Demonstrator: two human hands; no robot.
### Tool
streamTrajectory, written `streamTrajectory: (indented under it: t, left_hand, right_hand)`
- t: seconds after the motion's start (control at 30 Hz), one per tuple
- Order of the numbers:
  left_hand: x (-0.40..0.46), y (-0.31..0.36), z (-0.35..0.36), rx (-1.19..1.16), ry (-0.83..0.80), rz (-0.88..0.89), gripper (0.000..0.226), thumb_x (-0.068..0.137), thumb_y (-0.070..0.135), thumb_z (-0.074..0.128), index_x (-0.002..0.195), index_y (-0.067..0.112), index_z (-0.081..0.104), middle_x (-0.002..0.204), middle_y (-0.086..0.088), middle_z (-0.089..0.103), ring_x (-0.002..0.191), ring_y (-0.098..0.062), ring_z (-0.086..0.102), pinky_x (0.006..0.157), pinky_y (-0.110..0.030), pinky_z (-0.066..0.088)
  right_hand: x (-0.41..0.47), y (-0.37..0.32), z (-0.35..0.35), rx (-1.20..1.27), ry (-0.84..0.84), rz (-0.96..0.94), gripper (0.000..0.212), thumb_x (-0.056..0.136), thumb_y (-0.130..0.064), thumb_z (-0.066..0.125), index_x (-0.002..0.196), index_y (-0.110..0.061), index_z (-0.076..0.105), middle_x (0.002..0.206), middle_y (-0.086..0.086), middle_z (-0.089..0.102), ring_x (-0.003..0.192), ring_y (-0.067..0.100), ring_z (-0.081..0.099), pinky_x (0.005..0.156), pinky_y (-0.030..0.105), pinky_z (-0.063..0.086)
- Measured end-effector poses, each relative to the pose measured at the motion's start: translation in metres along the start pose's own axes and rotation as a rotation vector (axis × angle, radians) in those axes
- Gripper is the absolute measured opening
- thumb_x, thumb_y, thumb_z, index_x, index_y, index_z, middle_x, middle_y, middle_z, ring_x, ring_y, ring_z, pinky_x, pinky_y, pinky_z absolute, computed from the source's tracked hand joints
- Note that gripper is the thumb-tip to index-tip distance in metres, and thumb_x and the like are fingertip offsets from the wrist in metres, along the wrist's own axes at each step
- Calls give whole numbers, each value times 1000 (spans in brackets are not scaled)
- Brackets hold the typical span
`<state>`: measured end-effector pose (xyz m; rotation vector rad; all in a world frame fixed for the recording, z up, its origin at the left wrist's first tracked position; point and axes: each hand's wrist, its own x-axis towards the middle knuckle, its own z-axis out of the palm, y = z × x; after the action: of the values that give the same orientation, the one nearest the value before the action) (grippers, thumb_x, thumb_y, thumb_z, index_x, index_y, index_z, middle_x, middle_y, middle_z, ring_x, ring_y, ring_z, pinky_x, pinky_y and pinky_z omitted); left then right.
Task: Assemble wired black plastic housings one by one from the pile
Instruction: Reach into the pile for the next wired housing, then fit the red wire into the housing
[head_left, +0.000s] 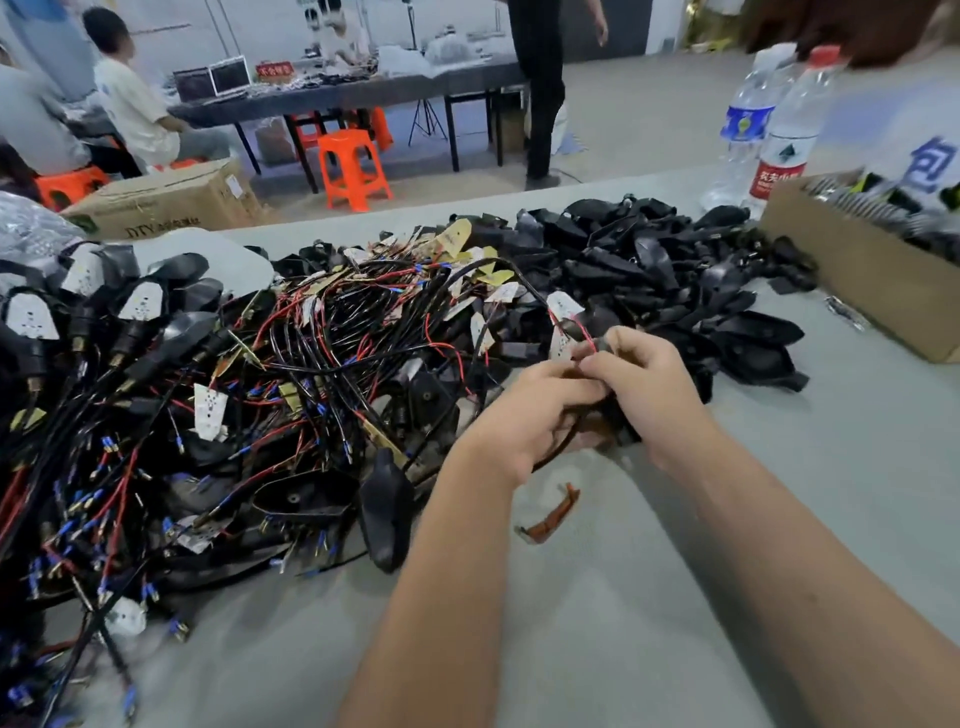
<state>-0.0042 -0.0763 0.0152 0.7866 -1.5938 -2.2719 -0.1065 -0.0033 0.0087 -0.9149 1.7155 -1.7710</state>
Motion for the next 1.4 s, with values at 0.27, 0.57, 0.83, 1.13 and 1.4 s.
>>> streamTrajectory:
  t: [0.27,0.57,0.83,1.13,1.4]
  left_hand:
    - [8,0,1,-28,-21,-14,17,101,9,60,87,17,56,88,-7,71,83,-25,68,89,-49,60]
    - [18,11,-24,-431,287,229,14,108,13,46,113,5,57,108,-22,71,92,-36,75,76,-45,62]
    - [2,-14,-16,214,14,115,27,104,31,54,119,10,48,103,-14,78,79,-31,76,64,-36,61]
    - [-14,-7,-35,365,-97,126,47,82,16,78,120,9,51,99,-13,78,66,-23,70,57,-30,50]
    - [-7,-8,-37,318,44,246,36,89,7,74,119,4,53,96,-16,77,65,-23,66,51,-28,46]
  right_hand:
    - [5,8,-29,-163,200,-56,30,97,-22,53,73,-7,66,69,4,61,66,16,54,65,34,46]
    - [-3,17,-37,110,457,-94,39,109,-27,39,77,-18,59,61,5,46,48,12,36,44,23,28]
    - [13,0,-31,457,622,-49,40,112,-29,31,77,-16,45,54,5,38,44,17,24,44,21,21]
    - [21,-7,-28,444,697,-71,37,110,-30,41,77,-17,49,60,3,41,49,15,31,46,27,23]
    - [-16,23,-22,186,-32,-36,7,99,-8,65,92,-8,65,73,13,64,62,17,62,47,26,45]
